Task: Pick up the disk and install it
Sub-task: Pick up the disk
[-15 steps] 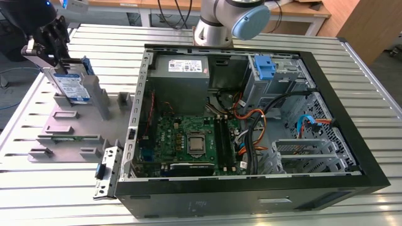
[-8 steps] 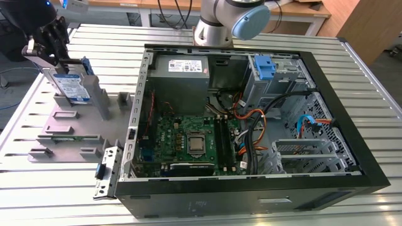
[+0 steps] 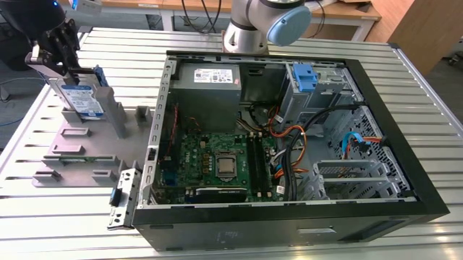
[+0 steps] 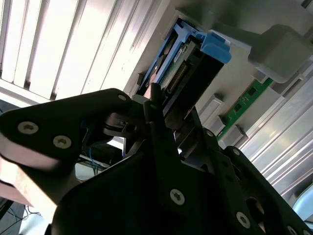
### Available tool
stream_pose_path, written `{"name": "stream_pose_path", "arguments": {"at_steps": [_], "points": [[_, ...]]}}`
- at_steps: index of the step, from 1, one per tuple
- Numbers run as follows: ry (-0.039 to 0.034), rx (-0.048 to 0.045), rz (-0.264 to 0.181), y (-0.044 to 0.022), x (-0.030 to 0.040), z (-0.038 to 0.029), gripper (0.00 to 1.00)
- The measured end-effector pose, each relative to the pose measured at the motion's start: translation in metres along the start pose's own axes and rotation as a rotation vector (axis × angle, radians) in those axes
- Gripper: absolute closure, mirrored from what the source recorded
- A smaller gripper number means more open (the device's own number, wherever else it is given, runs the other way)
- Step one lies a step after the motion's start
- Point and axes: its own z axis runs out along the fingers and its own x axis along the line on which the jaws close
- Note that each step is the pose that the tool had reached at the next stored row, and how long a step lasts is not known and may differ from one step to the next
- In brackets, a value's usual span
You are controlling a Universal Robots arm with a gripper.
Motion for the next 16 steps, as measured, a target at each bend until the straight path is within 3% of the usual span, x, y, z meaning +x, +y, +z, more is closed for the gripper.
{"name": "stream_pose_path", "arguments": {"at_steps": [16], "points": [[0.0001, -0.0001, 0.0, 0.0, 0.0, -0.0033, 0.65]]}}
